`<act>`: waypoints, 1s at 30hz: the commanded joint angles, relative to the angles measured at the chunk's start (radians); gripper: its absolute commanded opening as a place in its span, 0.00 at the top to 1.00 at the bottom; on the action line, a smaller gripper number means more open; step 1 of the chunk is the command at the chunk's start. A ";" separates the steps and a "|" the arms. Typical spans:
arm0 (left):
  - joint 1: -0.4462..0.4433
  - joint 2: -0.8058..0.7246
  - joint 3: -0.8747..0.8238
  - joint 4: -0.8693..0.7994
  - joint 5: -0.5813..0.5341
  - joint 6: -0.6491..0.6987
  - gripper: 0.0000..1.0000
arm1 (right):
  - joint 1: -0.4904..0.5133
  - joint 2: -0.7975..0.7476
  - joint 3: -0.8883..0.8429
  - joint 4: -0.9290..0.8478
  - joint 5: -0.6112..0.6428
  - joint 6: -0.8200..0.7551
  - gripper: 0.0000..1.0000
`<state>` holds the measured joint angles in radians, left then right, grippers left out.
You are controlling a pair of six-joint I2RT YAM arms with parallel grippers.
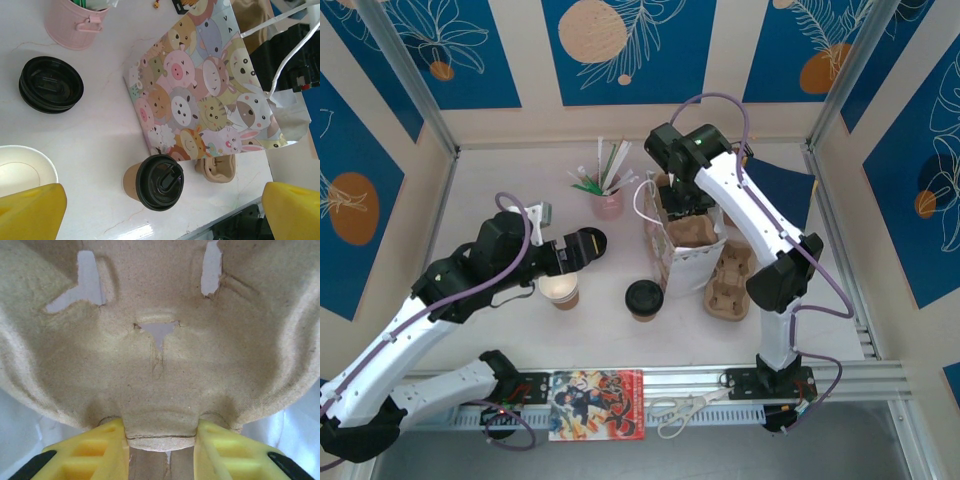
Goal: Pack the takeout coffee
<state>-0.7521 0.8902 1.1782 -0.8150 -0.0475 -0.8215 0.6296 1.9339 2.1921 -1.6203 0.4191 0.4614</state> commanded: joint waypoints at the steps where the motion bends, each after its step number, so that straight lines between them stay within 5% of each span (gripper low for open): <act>1: 0.026 0.017 0.004 0.023 0.026 0.047 0.00 | -0.007 -0.009 -0.011 -0.024 -0.012 -0.007 0.66; 17: 0.184 0.334 0.167 0.191 0.308 0.180 0.00 | -0.013 -0.025 0.005 -0.012 -0.027 -0.013 0.66; 30: 0.208 0.636 0.385 0.246 0.360 0.249 0.00 | -0.002 -0.023 0.023 -0.003 -0.038 -0.012 0.66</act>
<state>-0.5560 1.4887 1.4982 -0.6018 0.2810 -0.6083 0.6209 1.9339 2.1876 -1.6127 0.4107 0.4534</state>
